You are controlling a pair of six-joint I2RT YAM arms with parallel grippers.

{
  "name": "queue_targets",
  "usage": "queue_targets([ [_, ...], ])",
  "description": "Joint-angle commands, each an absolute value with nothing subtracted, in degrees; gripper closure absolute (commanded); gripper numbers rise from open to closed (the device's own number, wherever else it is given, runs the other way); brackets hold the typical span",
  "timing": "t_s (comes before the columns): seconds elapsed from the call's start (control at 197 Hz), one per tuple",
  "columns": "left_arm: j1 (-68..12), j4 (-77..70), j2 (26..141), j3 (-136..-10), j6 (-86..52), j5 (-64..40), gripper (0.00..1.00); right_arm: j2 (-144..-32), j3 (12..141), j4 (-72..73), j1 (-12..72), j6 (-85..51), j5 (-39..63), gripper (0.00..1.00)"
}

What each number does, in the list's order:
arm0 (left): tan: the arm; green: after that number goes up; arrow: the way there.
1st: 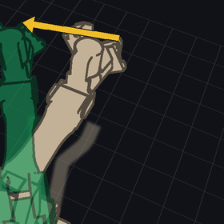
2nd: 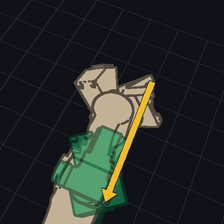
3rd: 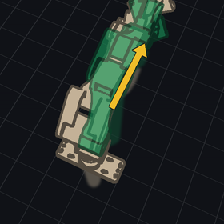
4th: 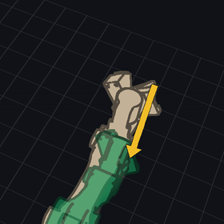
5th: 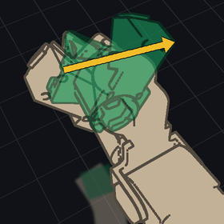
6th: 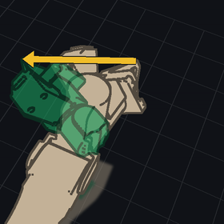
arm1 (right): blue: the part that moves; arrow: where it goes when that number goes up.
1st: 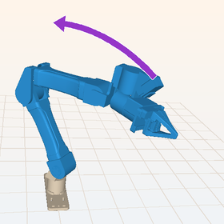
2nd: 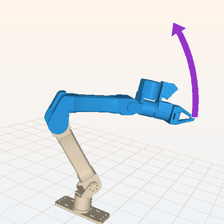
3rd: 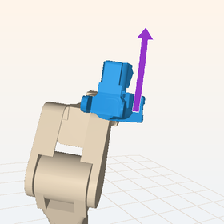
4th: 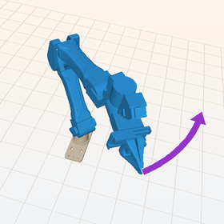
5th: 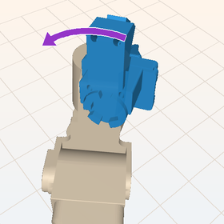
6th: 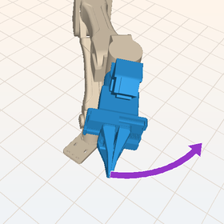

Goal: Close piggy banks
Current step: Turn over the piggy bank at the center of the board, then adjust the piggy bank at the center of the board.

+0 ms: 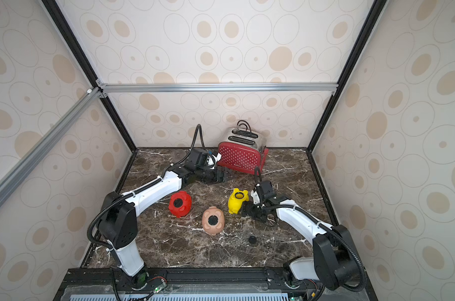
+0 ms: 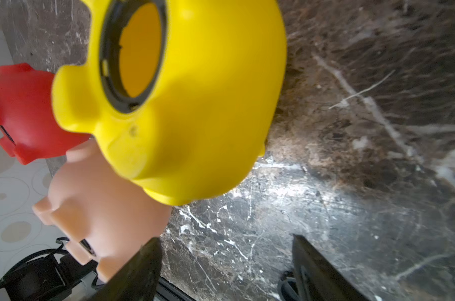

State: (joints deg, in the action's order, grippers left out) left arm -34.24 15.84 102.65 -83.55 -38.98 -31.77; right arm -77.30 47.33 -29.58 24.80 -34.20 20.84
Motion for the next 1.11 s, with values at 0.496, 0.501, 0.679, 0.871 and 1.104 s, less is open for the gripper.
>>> queue_targets([
  [0.496, -31.66, 14.9, 98.01, -78.15, -37.22, -29.62, 0.11, -90.74, 64.15, -42.33, 34.28, -36.39, 2.71, 0.18],
  [0.501, -31.65, 14.88, 98.05, -78.14, -37.24, -29.62, 0.11, -90.81, 64.29, -42.44, 34.32, -36.39, 2.58, 0.18],
  [0.679, -31.54, 14.78, 98.19, -77.65, -37.09, -29.7, 0.1, -93.21, 65.77, -43.57, 35.31, -36.29, 1.74, 0.18],
  [0.871, -31.46, 14.77, 98.52, -77.65, -36.91, -29.79, 0.1, -94.66, 66.83, -45.18, 35.86, -35.97, -0.53, 0.18],
  [1.104, -31.46, 14.43, 98.61, -77.17, -37.03, -29.97, 0.1, -93.35, 66.18, -46.97, 35.87, -34.99, -2.7, 0.18],
])
